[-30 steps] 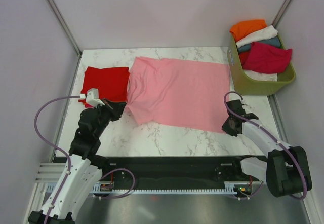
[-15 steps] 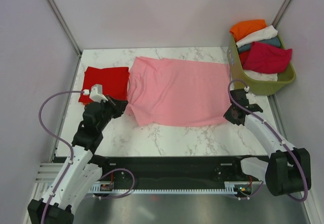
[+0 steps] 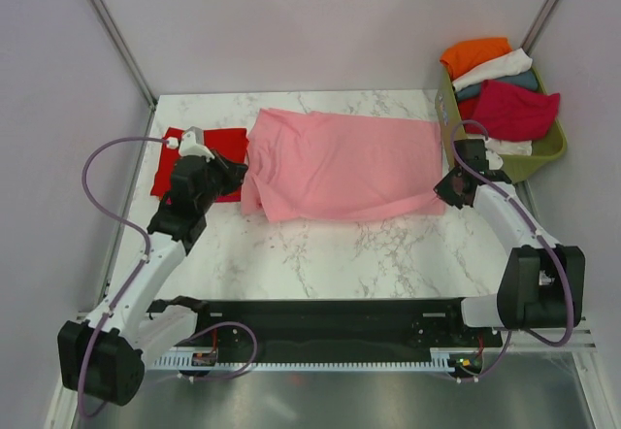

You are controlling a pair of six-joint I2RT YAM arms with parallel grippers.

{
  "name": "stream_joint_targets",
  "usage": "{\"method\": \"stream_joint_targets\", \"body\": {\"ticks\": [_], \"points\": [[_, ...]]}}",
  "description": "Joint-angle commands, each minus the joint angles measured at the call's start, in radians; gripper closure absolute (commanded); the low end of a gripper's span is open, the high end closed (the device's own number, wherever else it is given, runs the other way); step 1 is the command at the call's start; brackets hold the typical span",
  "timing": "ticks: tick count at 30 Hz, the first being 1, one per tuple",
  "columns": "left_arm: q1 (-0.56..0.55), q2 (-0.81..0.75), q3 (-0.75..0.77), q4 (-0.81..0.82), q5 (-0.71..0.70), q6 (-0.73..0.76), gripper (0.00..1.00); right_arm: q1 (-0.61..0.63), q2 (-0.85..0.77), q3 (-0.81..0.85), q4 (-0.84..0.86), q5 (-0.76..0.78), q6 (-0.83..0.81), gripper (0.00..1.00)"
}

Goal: Fold and stack the t-shirts
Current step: Fold the tshirt

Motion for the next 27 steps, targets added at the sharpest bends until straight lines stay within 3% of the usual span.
{"method": "stream_joint_targets", "body": {"ticks": [1, 18, 27], "points": [[-0.003, 0.079, 0.100, 0.073, -0.052, 0.055, 0.98, -0.039, 0.050, 0.061, 0.043, -0.017, 0.025, 1.00], [-0.001, 0.465, 0.383, 0.139, -0.039, 0.088, 0.98, -0.102, 0.200, 0.166, 0.155, -0.055, 0.053, 1.00], [0.010, 0.532, 0.467, 0.132, -0.083, 0.100, 0.98, -0.102, 0.263, 0.194, 0.198, -0.094, 0.062, 1.00]]}}
